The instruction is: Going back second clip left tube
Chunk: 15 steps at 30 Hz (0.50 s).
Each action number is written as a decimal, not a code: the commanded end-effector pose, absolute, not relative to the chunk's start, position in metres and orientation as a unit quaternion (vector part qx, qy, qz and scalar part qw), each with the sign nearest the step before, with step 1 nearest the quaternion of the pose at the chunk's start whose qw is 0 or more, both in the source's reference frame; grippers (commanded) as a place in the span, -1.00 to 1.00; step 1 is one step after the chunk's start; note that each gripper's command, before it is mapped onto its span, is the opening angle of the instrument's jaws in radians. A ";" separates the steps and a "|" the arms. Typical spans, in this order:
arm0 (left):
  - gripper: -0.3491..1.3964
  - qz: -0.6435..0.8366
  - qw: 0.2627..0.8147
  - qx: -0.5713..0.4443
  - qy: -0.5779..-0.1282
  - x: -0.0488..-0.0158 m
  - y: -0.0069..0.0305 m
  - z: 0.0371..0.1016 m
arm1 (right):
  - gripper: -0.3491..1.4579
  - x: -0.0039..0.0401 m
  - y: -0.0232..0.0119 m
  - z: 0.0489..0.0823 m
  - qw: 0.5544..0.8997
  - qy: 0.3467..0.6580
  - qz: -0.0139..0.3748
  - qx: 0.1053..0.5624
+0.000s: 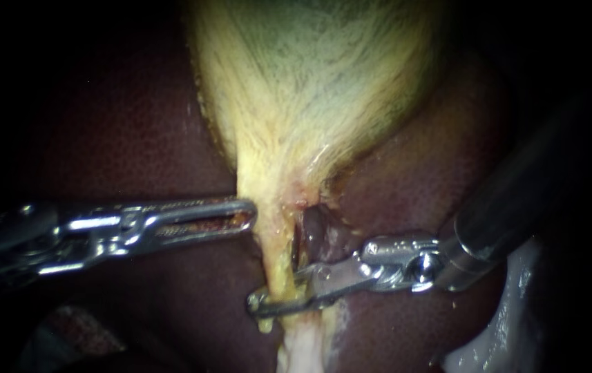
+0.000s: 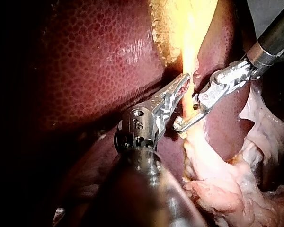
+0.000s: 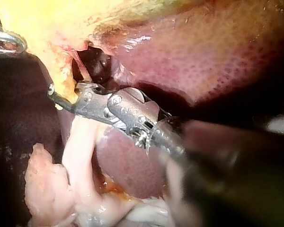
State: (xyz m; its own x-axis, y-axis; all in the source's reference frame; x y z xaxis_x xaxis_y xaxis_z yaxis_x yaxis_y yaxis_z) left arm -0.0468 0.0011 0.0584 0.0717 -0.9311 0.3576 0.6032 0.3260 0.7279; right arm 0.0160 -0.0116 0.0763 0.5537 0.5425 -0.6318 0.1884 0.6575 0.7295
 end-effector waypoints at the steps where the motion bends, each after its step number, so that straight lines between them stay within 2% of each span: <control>1: -1.00 -0.545 0.704 0.200 -0.409 -0.0468 0.0011 0.0584 | -1.00 0.0160 -0.0116 0.0764 0.786 0.459 0.112 0.398; 6: -1.00 -0.545 0.704 0.200 -0.409 -0.0468 0.0011 0.0584 | -1.00 0.0159 -0.0116 0.0763 0.786 0.459 0.112 0.398; 8: -1.00 -0.545 0.704 0.200 -0.409 -0.0468 0.0011 0.0584 | -0.69 0.0160 -0.0117 0.0762 0.784 0.461 0.112 0.399; 12: -1.00 -0.545 0.704 0.201 -0.409 -0.0467 0.0011 0.0584 | -0.21 0.0161 -0.0117 0.0761 0.779 0.475 0.108 0.395; 15: -1.00 -0.544 0.704 0.201 -0.409 -0.0467 0.0011 0.0584 | -0.08 0.0161 -0.0116 0.0761 0.782 0.490 0.086 0.375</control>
